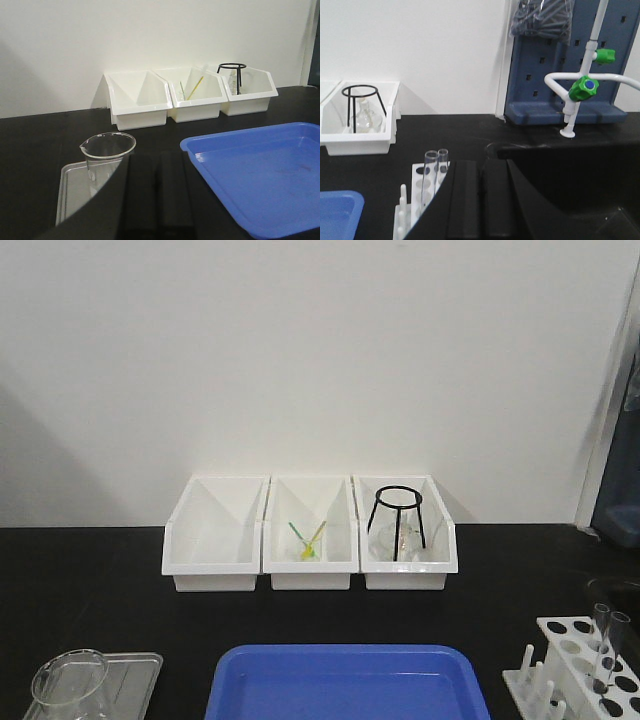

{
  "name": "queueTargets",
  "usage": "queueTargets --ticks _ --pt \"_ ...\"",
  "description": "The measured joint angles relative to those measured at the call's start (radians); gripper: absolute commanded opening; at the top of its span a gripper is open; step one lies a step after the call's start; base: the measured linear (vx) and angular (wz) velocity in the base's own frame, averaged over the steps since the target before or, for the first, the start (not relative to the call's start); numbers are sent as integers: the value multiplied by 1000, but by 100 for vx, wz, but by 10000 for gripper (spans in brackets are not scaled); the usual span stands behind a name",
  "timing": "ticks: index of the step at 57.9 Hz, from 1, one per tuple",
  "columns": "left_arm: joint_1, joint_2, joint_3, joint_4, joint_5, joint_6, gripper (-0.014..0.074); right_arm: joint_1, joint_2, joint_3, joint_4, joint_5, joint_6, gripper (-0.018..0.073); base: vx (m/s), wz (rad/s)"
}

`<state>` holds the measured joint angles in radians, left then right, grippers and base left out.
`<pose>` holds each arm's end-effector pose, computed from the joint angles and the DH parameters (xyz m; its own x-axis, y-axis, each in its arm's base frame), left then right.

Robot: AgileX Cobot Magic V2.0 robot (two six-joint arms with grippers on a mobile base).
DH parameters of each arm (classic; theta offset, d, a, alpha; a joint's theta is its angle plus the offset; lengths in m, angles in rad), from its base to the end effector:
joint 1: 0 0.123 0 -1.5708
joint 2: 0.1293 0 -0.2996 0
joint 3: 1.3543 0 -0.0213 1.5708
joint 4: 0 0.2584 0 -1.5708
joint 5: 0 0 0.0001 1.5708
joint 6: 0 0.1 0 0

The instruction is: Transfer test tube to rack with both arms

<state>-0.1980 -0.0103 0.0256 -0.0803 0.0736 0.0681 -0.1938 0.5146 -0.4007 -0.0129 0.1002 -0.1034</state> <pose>0.0575 -0.0121 0.1981 -0.0039 -0.0114 -0.9999 0.2025 0.9792 -0.0120 0.1162 -0.0229 0.3045 -0.1458 -0.0896 -0.9852 0.1781 0.9772 -0.1152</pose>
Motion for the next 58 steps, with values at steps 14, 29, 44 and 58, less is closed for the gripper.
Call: queueTargets --ticks 14,29,44,58 --pt "0 0 0 0 0 0 -6 88 -238 300 13 -54 35 -11 0 0" --pt "0 0 0 0 0 0 -6 163 -500 431 13 -61 130 -11 0 0" --pt "0 0 0 0 1 0 -6 163 -524 431 13 -37 144 -11 0 0" --pt "0 0 0 0 1 0 -6 163 -524 431 13 -34 144 -11 0 0"
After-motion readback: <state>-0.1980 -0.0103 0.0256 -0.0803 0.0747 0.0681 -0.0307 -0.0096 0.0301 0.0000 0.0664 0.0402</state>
